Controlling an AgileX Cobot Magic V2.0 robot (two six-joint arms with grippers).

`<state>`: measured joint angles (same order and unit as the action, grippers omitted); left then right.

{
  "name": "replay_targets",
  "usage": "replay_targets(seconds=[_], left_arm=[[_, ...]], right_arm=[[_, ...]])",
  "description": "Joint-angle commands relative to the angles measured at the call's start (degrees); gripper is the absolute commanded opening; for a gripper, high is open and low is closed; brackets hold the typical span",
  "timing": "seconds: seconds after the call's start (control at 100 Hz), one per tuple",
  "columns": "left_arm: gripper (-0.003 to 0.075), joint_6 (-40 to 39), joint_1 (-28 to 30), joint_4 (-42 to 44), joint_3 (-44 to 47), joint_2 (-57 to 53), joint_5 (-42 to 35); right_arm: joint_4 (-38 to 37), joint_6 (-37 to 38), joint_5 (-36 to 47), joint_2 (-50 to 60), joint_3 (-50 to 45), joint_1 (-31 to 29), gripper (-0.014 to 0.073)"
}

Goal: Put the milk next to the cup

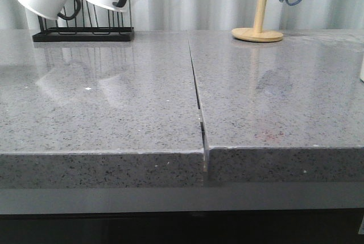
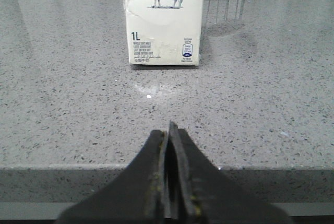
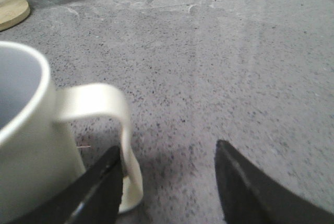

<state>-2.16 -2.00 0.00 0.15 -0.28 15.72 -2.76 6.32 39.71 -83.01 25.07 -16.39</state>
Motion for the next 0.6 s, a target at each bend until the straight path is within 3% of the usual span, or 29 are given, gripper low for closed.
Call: replay_targets(seconds=[0.0, 0.11, 0.28, 0.35, 0.59], left_arm=[[-0.0020, -0.51, -0.45, -0.32, 2.41, -1.81, -4.28], [-0.0021, -0.51, -0.45, -0.32, 2.41, -1.81, -4.28], [-0.0020, -0.51, -0.45, -0.32, 2.41, -1.81, -4.28], [-0.0020, -0.51, -0.45, -0.32, 2.41, -1.81, -4.28], [-0.0020, -0.51, -0.45, -0.32, 2.41, -1.81, -4.28]], right_arm=[[-1.60, -0.35, 4.62, -0.99, 3.62, -0.36, 0.0414], [-1.72, -0.30, 4.56, -3.41, 5.62, -0.36, 0.0372], [-1.72, -0.04, 4.58, -4.58, 6.29, -0.36, 0.0046], [-1.72, -0.04, 4.58, -4.58, 6.29, -0.36, -0.0048], [-2.33, -0.04, 3.95, -2.74, 6.29, 1.30, -0.0066]])
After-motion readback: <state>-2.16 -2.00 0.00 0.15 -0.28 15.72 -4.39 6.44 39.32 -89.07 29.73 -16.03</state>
